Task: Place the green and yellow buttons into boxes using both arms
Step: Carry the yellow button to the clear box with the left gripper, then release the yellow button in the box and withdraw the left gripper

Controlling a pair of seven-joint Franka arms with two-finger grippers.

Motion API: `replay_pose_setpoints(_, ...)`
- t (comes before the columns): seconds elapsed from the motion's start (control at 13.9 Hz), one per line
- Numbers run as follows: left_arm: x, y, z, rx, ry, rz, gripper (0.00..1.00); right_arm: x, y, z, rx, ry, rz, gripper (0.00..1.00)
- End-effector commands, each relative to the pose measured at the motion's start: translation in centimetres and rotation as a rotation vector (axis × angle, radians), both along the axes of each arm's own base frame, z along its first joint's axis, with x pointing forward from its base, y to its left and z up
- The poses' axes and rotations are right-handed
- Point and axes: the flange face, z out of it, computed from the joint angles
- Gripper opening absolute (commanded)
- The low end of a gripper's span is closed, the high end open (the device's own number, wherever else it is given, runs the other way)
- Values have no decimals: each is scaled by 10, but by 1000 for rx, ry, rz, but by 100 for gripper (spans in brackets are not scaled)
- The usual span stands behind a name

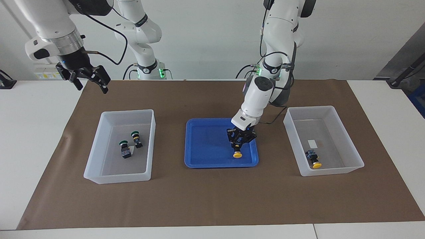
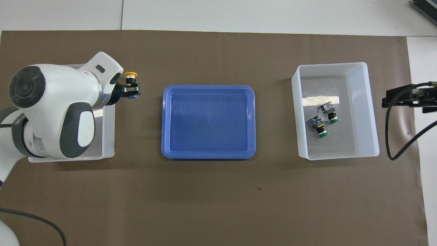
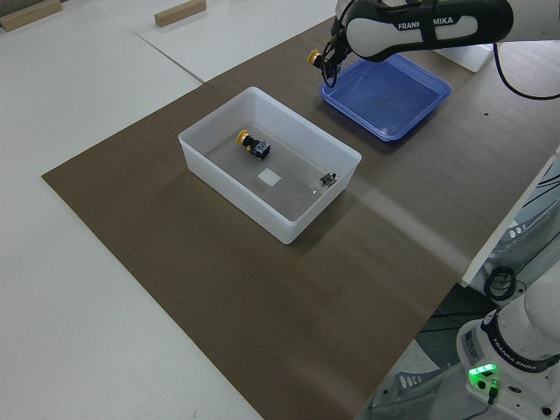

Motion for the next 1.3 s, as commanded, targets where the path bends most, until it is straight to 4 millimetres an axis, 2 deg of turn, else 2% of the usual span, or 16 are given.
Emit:
replay_pose_setpoints(0.0, 11, 62, 10, 39, -15, -15, 0, -4, -12, 2, -17, 10, 4, 100)
replay_pose_setpoints(0.29, 16, 136, 0, 79, -69, -30, 0, -6, -12, 0, -15, 24, 2, 100)
replay_pose_setpoints(0.5, 19, 163, -24, 114, -82, -59, 0, -6, -10, 0, -16, 32, 8, 100)
replay_pose_setpoints(0.65, 25, 168, -50, 133, -73, -71, 0, -6, -12, -1, -17, 33, 23, 100)
replay_pose_setpoints(0.79, 30, 184, -68, 151, -78, -59, 0, -5, -15, 1, -16, 29, 23, 100)
replay_pose_setpoints(1.08, 38, 187, -111, 174, -69, -51, 0, -7, -15, 0, -7, 36, 21, 100)
replay_pose_setpoints(1.15, 38, 189, -116, 176, -64, -47, 1, -8, -14, 0, -4, 37, 22, 100)
replay_pose_setpoints(1.22, 37, 190, -119, 174, -56, -45, 25, -9, -13, 1, -2, 36, 24, 100)
